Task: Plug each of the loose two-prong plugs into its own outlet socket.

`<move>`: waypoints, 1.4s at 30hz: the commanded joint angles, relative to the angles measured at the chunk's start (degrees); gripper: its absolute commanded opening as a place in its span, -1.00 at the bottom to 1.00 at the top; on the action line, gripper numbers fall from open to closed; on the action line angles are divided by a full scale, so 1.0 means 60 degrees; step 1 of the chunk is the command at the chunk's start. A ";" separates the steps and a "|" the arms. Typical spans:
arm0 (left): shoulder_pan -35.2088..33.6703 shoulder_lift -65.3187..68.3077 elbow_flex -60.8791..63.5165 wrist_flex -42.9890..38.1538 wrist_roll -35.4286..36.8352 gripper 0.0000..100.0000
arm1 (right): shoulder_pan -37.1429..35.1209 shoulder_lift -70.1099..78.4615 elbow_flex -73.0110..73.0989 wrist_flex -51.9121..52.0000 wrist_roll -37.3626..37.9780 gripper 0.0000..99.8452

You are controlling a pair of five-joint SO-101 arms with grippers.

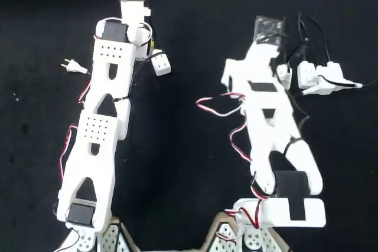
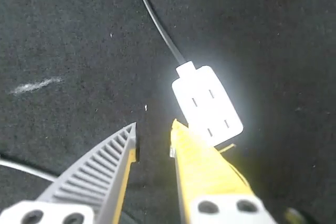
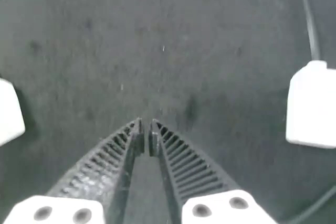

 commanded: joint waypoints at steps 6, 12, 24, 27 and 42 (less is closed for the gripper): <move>-0.1619 -0.1656 -0.0286 0.0908 0.0073 -0.76 | -0.0425 -0.3158 0.1238 0.0864 0.1333 -0.97; -0.2440 -0.2784 0.0799 0.0908 0.0073 -0.76 | -0.1802 -0.5018 0.2864 0.0879 0.2198 -0.97; -0.3509 -0.6769 0.8696 0.0527 0.0059 -0.76 | -0.2212 -0.5399 0.4300 0.0103 0.0718 -0.97; -0.3656 -0.7546 1.0762 -0.0601 0.0088 -0.76 | -0.2212 -0.5311 0.4989 -0.0894 0.0718 -0.97; -0.3626 -1.2703 2.1385 -0.7619 0.0059 -0.77 | -0.2212 -0.5267 0.5619 -0.1788 0.1729 -0.97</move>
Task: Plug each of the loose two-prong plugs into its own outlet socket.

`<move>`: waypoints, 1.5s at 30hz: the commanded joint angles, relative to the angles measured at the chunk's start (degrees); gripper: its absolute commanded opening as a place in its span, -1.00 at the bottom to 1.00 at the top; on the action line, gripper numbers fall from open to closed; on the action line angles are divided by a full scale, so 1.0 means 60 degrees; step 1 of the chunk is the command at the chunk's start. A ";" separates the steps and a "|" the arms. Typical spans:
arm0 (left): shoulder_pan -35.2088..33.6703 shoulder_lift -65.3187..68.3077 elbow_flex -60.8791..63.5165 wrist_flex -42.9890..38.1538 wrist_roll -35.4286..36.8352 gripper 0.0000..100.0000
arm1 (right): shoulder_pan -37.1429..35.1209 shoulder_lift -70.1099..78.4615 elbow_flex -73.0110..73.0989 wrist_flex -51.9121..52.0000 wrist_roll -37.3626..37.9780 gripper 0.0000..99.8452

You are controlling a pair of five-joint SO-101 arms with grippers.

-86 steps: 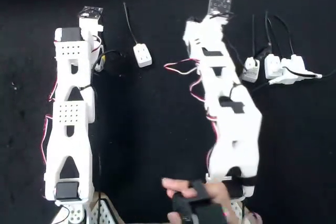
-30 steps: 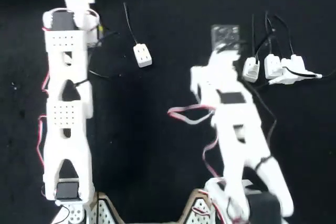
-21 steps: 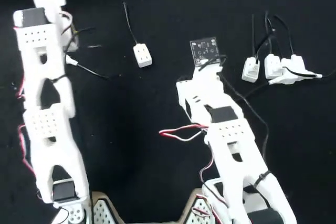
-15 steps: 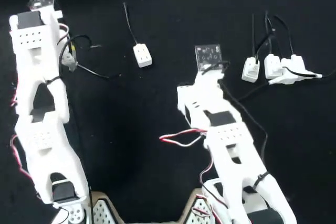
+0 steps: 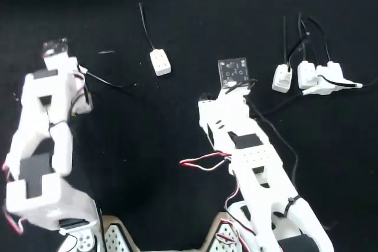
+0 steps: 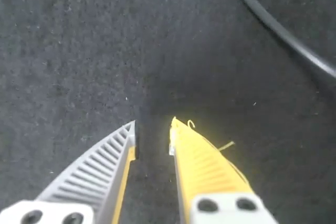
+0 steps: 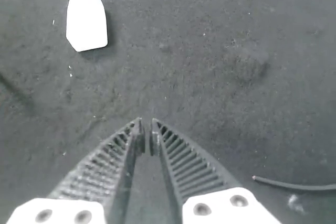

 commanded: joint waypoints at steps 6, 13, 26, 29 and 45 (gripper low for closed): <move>-0.0066 -0.2256 0.2527 -0.1319 0.0059 -0.77 | -0.0132 -0.0110 0.0051 -0.0278 0.0220 -0.97; -0.0081 -0.2403 0.3993 -0.2711 0.0059 -0.77 | -0.0132 -0.0110 0.0095 -0.0293 0.0220 -0.97; -0.0110 -0.2418 0.5634 -0.4205 0.0044 -0.77 | -0.0132 -0.0110 0.0125 -0.0293 0.0220 -0.97; -0.0110 -0.2418 0.5619 -0.4205 0.0059 -0.77 | -0.0132 -0.0110 0.0139 -0.0293 0.0220 -0.97; -0.0095 -0.2418 0.5619 -0.4205 0.0059 -0.77 | 0.0132 -0.0139 0.0549 -0.0220 0.0234 -0.97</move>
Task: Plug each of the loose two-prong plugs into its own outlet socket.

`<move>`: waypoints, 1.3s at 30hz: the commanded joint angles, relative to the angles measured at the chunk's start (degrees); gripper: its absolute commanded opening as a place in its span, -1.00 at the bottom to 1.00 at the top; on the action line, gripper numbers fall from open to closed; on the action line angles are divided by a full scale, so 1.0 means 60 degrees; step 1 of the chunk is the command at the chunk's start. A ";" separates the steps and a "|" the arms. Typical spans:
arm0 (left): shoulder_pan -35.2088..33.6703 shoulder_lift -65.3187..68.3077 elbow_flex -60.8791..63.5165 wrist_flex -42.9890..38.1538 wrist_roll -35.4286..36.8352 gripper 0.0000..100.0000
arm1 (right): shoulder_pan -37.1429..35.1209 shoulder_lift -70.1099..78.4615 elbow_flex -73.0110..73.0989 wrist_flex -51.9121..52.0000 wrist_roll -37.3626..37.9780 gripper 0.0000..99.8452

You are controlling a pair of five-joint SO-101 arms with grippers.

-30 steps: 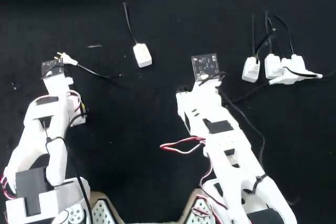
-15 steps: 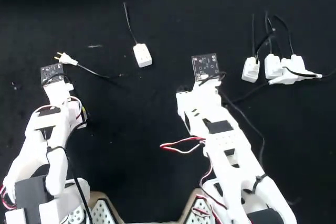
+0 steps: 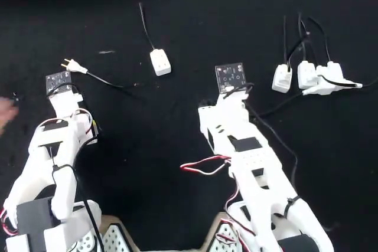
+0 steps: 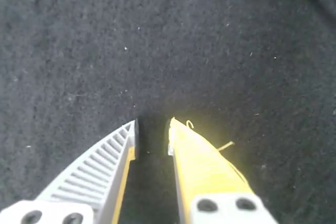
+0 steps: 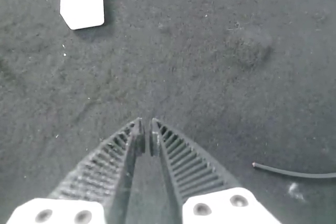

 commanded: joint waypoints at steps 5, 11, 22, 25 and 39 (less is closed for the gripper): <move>-0.0081 0.0015 0.0242 -0.0073 0.0044 -0.77 | 0.0337 -0.0168 0.1165 -0.0220 0.0073 -0.97; -0.0081 0.0015 0.0242 -0.0073 0.0044 -0.77 | 0.0542 -0.0168 0.1209 -0.0176 0.0073 -0.98; -0.0081 0.0015 0.0242 -0.0073 0.0044 -0.77 | 0.0484 -0.0183 0.1414 -0.0176 0.0015 -0.98; -0.0081 0.0015 0.0242 -0.0073 0.0044 -0.77 | 0.0484 -0.0183 0.1414 -0.0176 0.0015 -0.98; -0.0081 0.0015 0.0242 -0.0073 0.0044 -0.77 | 0.0484 -0.0183 0.1414 -0.0176 0.0059 -0.98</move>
